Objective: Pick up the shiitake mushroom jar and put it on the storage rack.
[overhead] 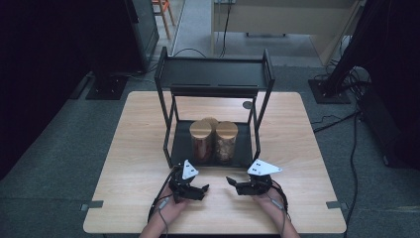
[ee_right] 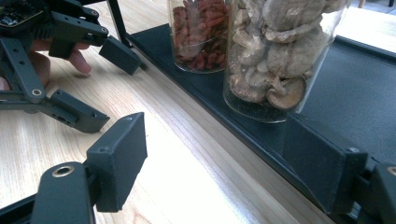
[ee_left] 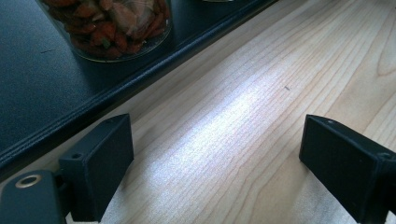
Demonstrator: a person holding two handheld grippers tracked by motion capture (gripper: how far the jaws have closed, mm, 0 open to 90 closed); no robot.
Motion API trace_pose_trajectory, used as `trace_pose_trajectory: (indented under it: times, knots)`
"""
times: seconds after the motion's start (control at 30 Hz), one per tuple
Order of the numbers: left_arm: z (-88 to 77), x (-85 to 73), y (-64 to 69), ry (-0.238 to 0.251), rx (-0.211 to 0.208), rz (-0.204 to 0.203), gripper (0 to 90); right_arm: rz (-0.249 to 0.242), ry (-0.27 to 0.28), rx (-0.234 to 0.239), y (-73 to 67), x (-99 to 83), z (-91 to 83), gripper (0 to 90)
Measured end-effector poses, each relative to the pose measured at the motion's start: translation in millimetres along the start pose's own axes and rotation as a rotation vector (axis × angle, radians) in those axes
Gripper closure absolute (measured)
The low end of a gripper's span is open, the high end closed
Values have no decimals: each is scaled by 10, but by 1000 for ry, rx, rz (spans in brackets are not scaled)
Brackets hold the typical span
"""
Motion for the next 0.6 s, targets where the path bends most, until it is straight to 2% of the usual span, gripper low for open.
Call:
trace_pose_trajectory:
  times: [0.6]
  knots:
    - [0,0,0,0,0,0,102,-6,-12,5,-7,-8,15,221]
Point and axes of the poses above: each handheld gripper's, and its own axes: z roughly forward along the jaws, x roughly out of its top, y roughly to its right, the point moved 1 cm from there along z, roughly forward along the jaws, and after that the axes turned 2 degrees about -z, right-handed, at the moved point
